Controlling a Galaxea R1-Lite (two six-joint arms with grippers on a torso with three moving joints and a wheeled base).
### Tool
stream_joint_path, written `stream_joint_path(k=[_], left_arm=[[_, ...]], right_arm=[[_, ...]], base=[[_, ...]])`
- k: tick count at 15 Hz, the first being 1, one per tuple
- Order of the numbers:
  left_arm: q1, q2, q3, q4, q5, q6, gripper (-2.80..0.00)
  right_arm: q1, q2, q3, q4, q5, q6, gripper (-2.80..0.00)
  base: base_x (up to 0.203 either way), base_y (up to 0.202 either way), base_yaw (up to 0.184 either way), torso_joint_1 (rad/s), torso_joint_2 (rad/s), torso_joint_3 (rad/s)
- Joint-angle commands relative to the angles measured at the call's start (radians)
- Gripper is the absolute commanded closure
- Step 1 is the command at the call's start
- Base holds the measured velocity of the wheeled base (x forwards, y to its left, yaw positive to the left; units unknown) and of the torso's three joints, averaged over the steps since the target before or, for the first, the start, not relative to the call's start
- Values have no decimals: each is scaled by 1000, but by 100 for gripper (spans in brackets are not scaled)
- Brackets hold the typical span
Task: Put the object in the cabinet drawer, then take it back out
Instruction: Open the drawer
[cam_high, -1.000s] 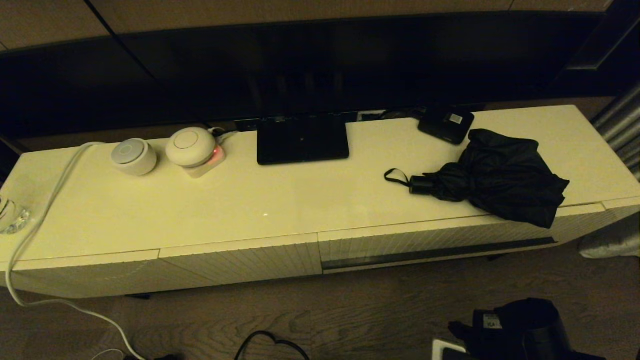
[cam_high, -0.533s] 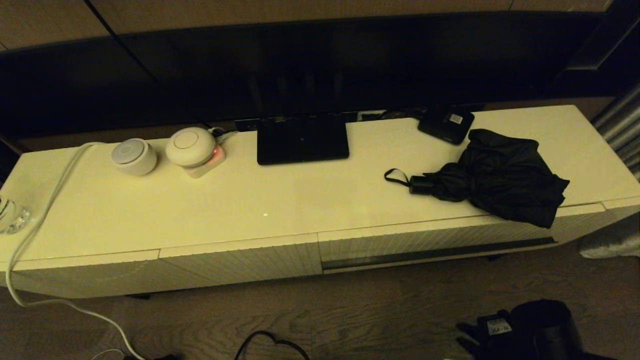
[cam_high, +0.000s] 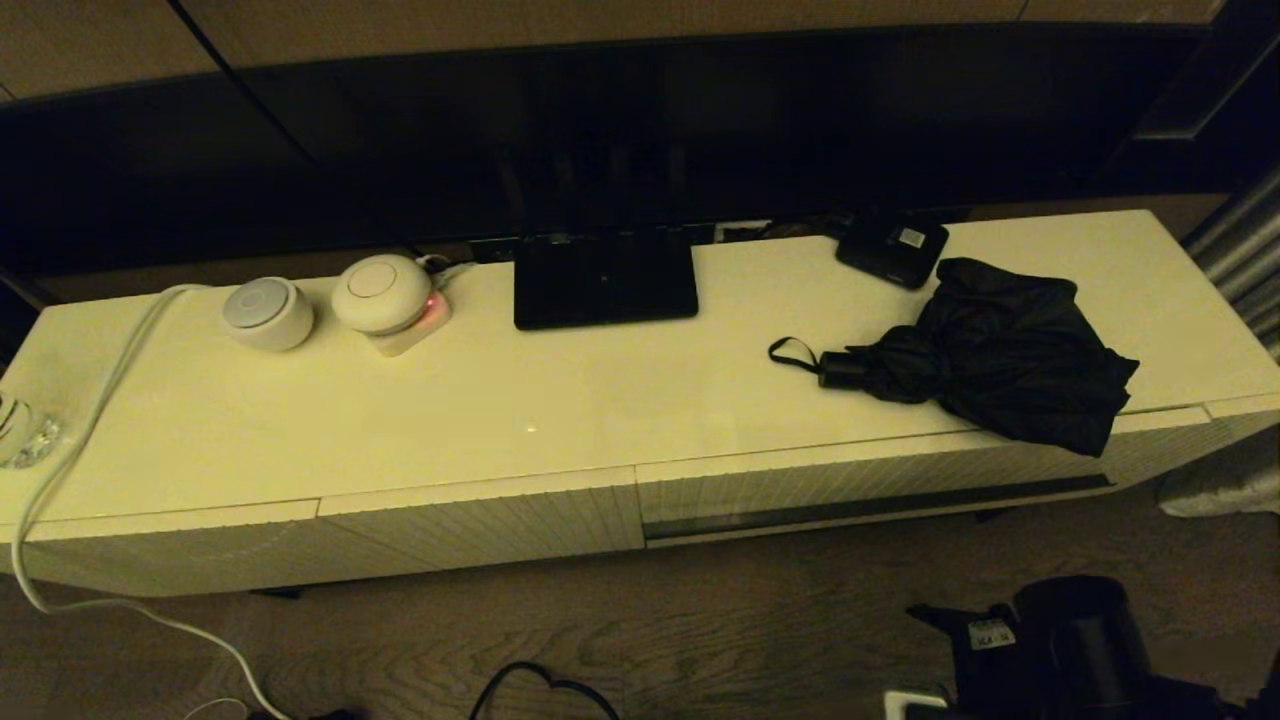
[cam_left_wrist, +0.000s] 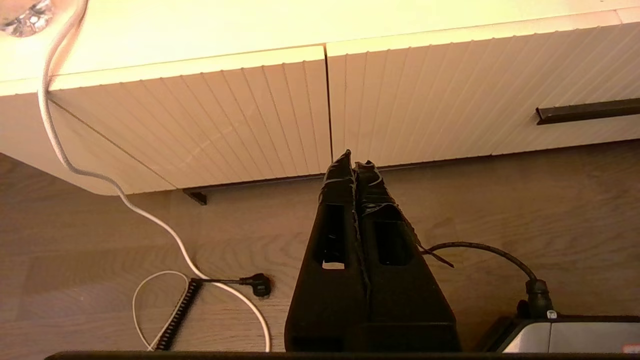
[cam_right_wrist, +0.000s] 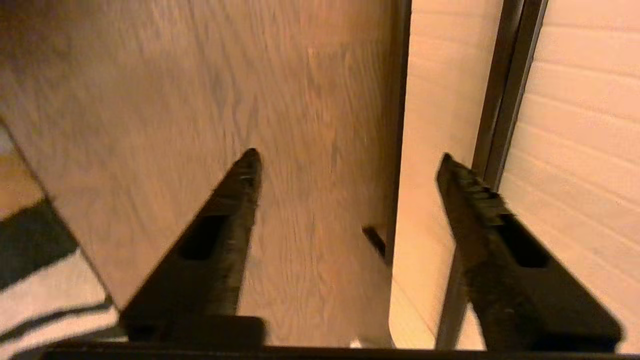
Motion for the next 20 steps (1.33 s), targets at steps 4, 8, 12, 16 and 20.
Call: stream_joint_path(k=[4,8,12,16,20], left_arm=[[0,0,3,0,1,0,0],[0,0,3,0,1,0,0],[0,0,3,0,1,0,0],[0,0,3,0,1,0,0],[0,0,3,0,1,0,0]], right_arm=[[-40,95,-79,-14,39,-3,-280],[-75,127,-143,-11,74,-7,-280],[-99,122,-189,-3,118,-51,-280],[-105,130,-213,15,133,-56,-280],[-112,154,-228,41,133,-63,-280]], base=[[0,0,0,0,0,0],[0,0,0,0,0,0],[0,0,0,0,0,0],[0,0,0,0,0,0],[0,0,0,0,0,0]])
